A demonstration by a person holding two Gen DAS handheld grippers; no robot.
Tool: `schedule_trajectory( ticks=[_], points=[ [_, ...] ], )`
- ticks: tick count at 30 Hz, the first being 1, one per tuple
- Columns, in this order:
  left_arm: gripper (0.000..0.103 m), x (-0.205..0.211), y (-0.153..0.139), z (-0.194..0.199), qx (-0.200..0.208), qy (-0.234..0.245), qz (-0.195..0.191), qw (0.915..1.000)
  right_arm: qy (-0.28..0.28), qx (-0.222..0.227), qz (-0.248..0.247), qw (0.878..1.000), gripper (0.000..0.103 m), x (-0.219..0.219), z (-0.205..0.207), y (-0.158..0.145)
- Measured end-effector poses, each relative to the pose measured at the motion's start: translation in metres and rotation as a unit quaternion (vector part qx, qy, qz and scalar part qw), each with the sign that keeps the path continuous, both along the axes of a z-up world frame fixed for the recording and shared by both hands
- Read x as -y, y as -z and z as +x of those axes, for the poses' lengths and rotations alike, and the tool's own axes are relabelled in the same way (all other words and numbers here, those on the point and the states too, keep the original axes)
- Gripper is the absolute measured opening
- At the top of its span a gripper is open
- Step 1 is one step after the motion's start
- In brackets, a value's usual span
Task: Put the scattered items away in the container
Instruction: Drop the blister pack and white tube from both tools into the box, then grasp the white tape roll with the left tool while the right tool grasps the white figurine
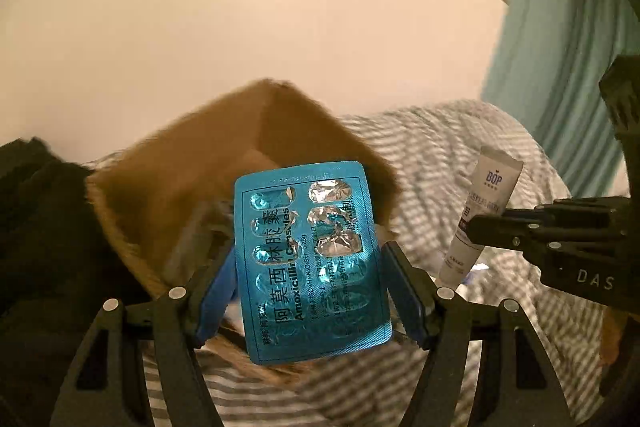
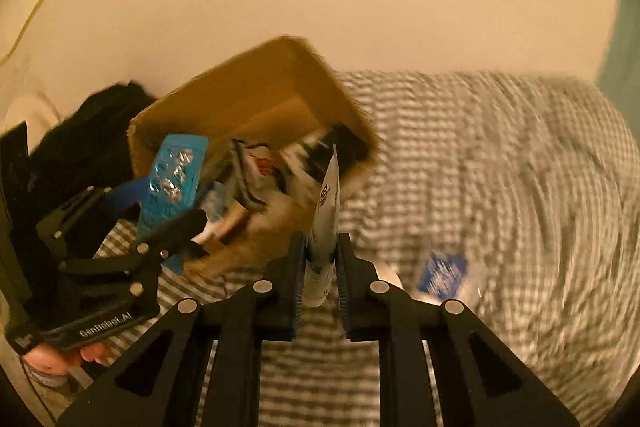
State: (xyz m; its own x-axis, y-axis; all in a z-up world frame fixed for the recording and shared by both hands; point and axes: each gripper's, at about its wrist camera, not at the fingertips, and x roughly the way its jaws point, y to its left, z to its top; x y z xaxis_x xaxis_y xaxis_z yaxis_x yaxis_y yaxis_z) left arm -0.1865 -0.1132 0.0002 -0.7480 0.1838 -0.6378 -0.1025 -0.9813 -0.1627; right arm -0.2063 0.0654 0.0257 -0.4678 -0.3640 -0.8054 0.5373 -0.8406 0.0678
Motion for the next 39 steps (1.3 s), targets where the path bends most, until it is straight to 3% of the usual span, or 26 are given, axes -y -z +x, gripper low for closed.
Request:
schedule_trajectory(
  ticks=[4, 7, 10, 11, 12, 13, 14, 20, 25, 28, 33, 36, 39],
  points=[
    [0.073, 0.017, 0.015, -0.012, 0.006, -0.033, -0.036, 0.9988, -0.037, -0.010, 0.026, 0.999, 0.014, 0.058, -0.014, 0.001],
    [0.073, 0.025, 0.029, -0.020, 0.018, -0.041, -0.016, 0.9989, -0.045, -0.006, 0.046, 0.998, 0.014, 0.093, -0.028, 0.012],
    [0.075, 0.027, 0.036, -0.021, 0.009, -0.055, -0.025, 0.9981, -0.033, -0.001, 0.053, 0.998, 0.016, 0.108, -0.043, 0.025],
    [0.078, 0.028, 0.037, -0.021, 0.007, -0.054, -0.026, 0.9982, -0.030, 0.004, 0.049, 0.998, 0.026, 0.109, -0.048, 0.029],
    [0.083, 0.027, 0.038, -0.021, 0.007, -0.050, -0.028, 0.9983, -0.024, 0.007, 0.043, 0.999, 0.045, 0.108, -0.051, 0.030],
    [0.086, 0.025, 0.038, -0.021, 0.009, -0.046, -0.029, 0.9985, -0.018, 0.004, 0.038, 0.999, 0.052, 0.105, -0.052, 0.030],
    [0.089, 0.025, 0.038, -0.025, 0.010, -0.046, -0.030, 0.9985, -0.013, -0.002, 0.031, 0.999, 0.057, 0.099, -0.051, 0.027],
    [0.091, 0.006, 0.030, -0.026, 0.020, -0.046, -0.017, 0.9986, 0.017, -0.027, 0.004, 0.999, 0.057, 0.048, -0.039, -0.005],
    [0.091, -0.036, 0.018, -0.017, 0.029, 0.000, 0.012, 0.9995, 0.059, -0.030, 0.010, 0.998, 0.057, -0.033, -0.016, -0.014],
    [0.091, -0.072, 0.024, -0.010, 0.039, 0.038, 0.029, 0.9981, 0.079, -0.027, 0.039, 0.996, 0.057, -0.074, -0.003, 0.007],
    [0.091, -0.123, 0.060, -0.007, 0.074, 0.078, 0.003, 0.9942, 0.149, 0.017, 0.022, 0.988, 0.057, -0.122, -0.012, 0.062],
    [0.091, -0.138, 0.091, -0.009, 0.100, 0.089, 0.002, 0.9910, 0.169, 0.063, 0.003, 0.984, 0.057, -0.134, -0.022, 0.098],
    [0.090, -0.149, 0.117, -0.019, 0.121, 0.092, 0.007, 0.9885, 0.175, 0.074, 0.013, 0.982, 0.057, -0.138, -0.027, 0.119]
  ],
)
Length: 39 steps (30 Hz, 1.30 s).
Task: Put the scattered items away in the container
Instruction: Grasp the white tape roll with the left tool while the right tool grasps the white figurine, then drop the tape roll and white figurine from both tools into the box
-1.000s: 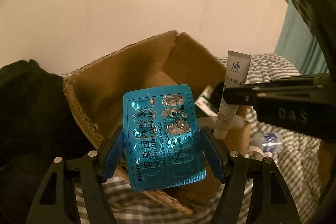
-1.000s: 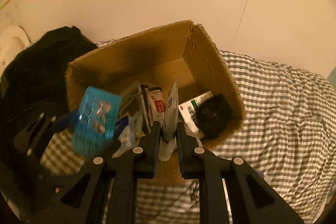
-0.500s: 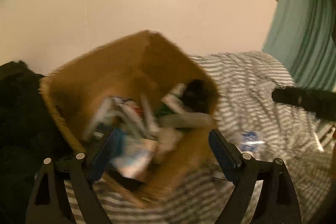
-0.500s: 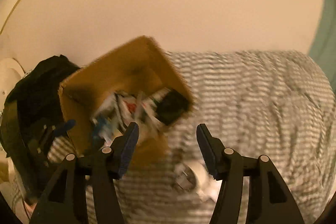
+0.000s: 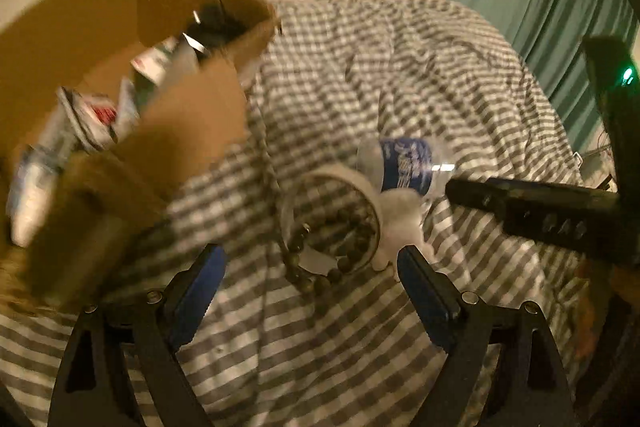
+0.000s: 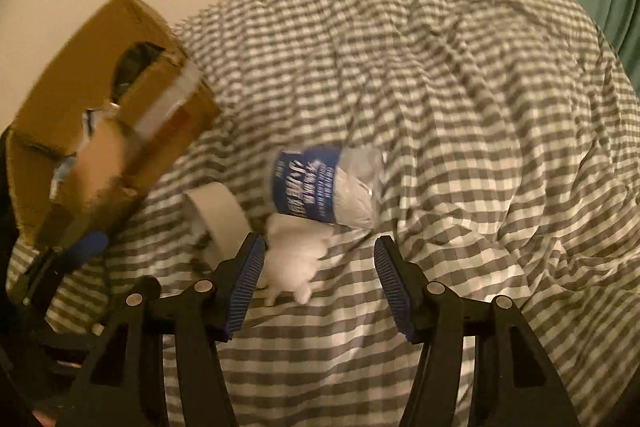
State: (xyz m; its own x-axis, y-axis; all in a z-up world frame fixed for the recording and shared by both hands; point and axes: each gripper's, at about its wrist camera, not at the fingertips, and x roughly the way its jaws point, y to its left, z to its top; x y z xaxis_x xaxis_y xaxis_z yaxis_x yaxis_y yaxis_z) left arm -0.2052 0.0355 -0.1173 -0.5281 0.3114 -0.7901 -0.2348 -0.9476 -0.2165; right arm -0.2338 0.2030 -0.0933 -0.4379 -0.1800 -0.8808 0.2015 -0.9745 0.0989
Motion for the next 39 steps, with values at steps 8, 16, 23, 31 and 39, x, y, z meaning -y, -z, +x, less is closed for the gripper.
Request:
schedule_trajectory(
  ticks=[8, 16, 23, 31, 39],
  points=[
    [0.032, -0.024, 0.028, -0.032, 0.015, 0.033, 0.065, 0.9972, 0.038, -0.003, -0.023, 0.999, 0.057, -0.016, -0.014, 0.003],
    [0.004, -0.009, 0.003, -0.016, -0.014, 0.075, 0.102, 0.9918, 0.041, 0.038, -0.040, 0.998, 0.057, -0.005, -0.014, 0.030],
    [0.004, 0.011, -0.027, -0.016, -0.022, 0.074, 0.095, 0.9924, 0.043, 0.087, -0.091, 0.991, 0.063, 0.012, -0.025, 0.066],
    [0.004, -0.002, -0.032, -0.014, -0.025, 0.087, 0.077, 0.9929, 0.043, 0.059, -0.079, 0.994, 0.050, 0.003, -0.014, 0.056],
    [0.004, 0.000, -0.069, -0.003, -0.057, 0.086, 0.093, 0.9902, 0.025, 0.000, -0.061, 0.998, 0.050, -0.002, 0.012, -0.007]
  ],
)
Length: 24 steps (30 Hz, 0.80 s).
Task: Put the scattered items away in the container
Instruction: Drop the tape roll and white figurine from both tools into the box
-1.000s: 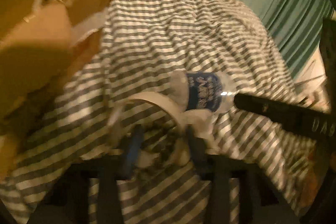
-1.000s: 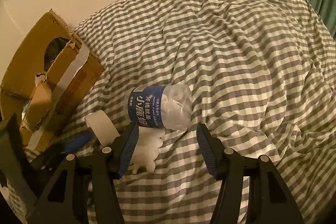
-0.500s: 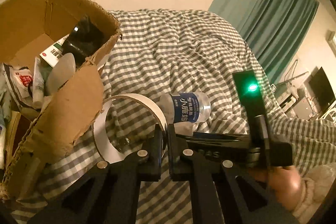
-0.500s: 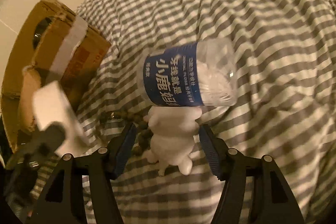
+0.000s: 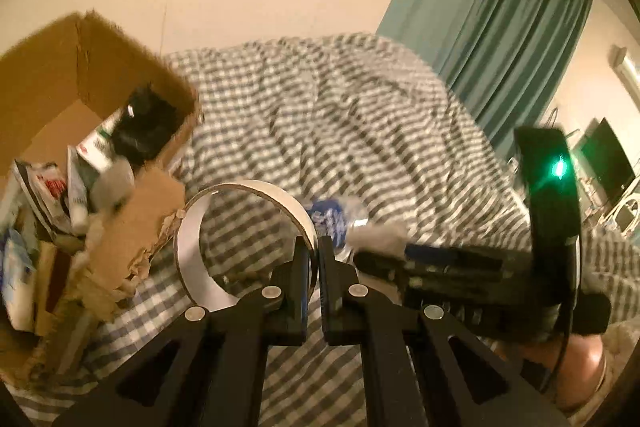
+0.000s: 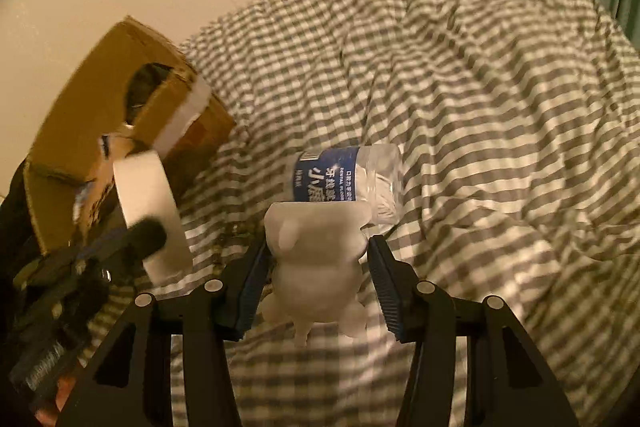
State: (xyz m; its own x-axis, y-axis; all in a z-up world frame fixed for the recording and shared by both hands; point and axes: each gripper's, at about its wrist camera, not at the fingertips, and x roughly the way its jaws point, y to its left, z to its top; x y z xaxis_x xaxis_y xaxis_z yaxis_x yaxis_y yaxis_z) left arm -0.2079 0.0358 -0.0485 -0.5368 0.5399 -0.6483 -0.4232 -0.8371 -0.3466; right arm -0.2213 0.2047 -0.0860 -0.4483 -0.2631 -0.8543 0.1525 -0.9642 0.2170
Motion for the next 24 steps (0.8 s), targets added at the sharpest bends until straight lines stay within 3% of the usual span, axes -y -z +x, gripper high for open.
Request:
schedule_trajectory(
  ticks=[5, 12, 19, 22, 24],
  points=[
    [0.004, 0.024, -0.037, 0.000, -0.039, -0.033, 0.014, 0.9986, -0.011, -0.006, -0.015, 1.000, 0.050, 0.014, 0.012, -0.023],
    [0.004, 0.091, -0.077, 0.004, -0.075, -0.100, 0.067, 0.9899, -0.084, -0.049, 0.008, 0.995, 0.050, 0.075, 0.019, -0.072],
    [0.004, 0.150, -0.064, -0.005, -0.062, -0.182, 0.064, 0.9793, -0.153, -0.098, 0.019, 0.983, 0.050, 0.161, -0.003, -0.110],
    [0.004, 0.158, -0.052, -0.011, -0.051, -0.218, 0.015, 0.9744, -0.164, -0.108, 0.027, 0.980, 0.050, 0.191, -0.018, -0.114],
    [0.004, 0.161, -0.042, -0.015, -0.042, -0.225, 0.011, 0.9734, -0.166, -0.105, 0.027, 0.980, 0.050, 0.203, -0.030, -0.111]
  ],
)
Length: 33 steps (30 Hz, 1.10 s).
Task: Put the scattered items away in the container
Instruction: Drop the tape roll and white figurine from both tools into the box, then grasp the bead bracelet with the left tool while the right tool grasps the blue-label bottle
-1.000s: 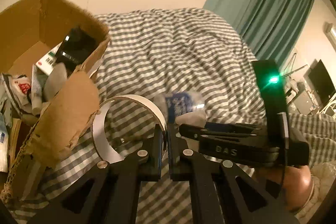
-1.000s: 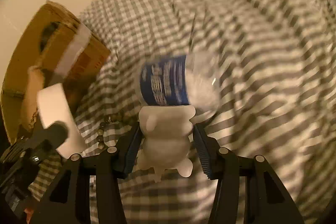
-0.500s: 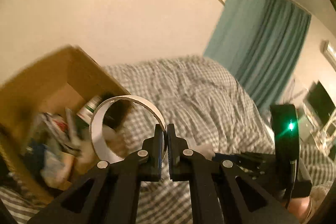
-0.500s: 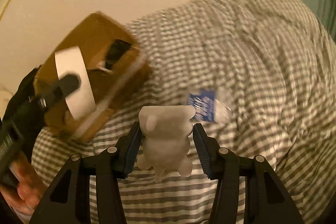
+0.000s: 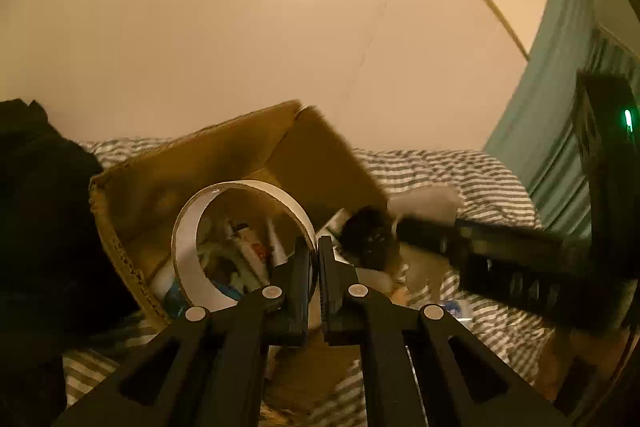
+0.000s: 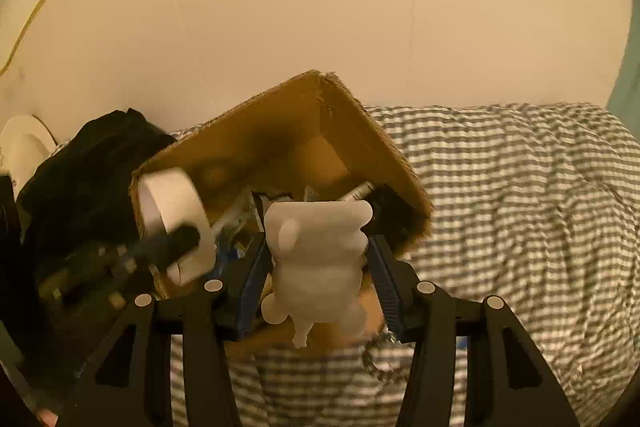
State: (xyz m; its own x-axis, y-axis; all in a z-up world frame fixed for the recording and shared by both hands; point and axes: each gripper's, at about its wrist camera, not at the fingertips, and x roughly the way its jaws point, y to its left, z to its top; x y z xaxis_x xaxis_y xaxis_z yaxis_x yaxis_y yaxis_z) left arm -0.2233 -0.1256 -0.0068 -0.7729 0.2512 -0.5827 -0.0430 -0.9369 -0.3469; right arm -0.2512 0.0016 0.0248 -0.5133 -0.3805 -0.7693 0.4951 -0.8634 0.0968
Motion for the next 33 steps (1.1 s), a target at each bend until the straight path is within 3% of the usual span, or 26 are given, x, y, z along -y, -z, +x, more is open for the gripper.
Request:
schedule_trajectory(
  ticks=[2, 6, 7, 9, 10, 13, 14, 15, 21, 25, 29, 33],
  points=[
    [0.004, 0.002, 0.007, -0.003, 0.008, -0.002, 0.008, 0.9999, -0.001, 0.001, 0.005, 1.000, 0.050, 0.008, -0.008, 0.003],
    [0.005, 0.006, 0.018, -0.004, 0.023, -0.011, -0.015, 0.9996, 0.006, 0.018, -0.001, 1.000, 0.051, 0.016, -0.026, 0.019],
    [0.005, 0.006, 0.019, -0.006, 0.027, -0.013, -0.020, 0.9994, 0.007, 0.023, -0.005, 1.000, 0.053, 0.015, -0.030, 0.022],
    [0.008, 0.003, 0.022, -0.009, 0.030, -0.016, -0.028, 0.9990, 0.019, 0.022, -0.003, 1.000, 0.070, 0.010, -0.035, 0.026],
    [0.009, 0.002, 0.023, -0.010, 0.033, -0.017, -0.033, 0.9988, 0.025, 0.019, 0.005, 1.000, 0.070, 0.008, -0.036, 0.028],
    [0.037, 0.001, 0.023, -0.010, 0.039, -0.021, -0.043, 0.9981, 0.030, 0.006, 0.028, 0.999, 0.070, 0.003, -0.035, 0.027],
    [0.057, 0.001, 0.023, -0.010, 0.037, -0.023, -0.045, 0.9980, 0.032, 0.001, 0.034, 0.999, 0.070, 0.001, -0.033, 0.026],
    [0.068, 0.000, 0.023, -0.008, 0.033, -0.029, -0.047, 0.9979, 0.036, -0.004, 0.043, 0.998, 0.070, -0.004, -0.032, 0.025],
    [0.084, -0.014, 0.013, 0.000, 0.006, -0.031, -0.056, 0.9980, 0.069, -0.008, 0.063, 0.996, 0.070, -0.039, -0.025, 0.019],
    [0.084, -0.049, 0.011, -0.002, 0.003, 0.006, -0.087, 0.9962, 0.093, -0.001, 0.082, 0.992, 0.070, -0.076, -0.016, 0.015],
    [0.085, -0.098, 0.013, 0.008, -0.008, 0.072, -0.102, 0.9921, 0.123, 0.006, 0.080, 0.989, 0.075, -0.123, -0.005, 0.014],
    [0.085, -0.144, 0.035, 0.018, 0.010, 0.105, -0.122, 0.9869, 0.156, 0.013, 0.070, 0.985, 0.076, -0.174, 0.007, 0.031]
  ],
)
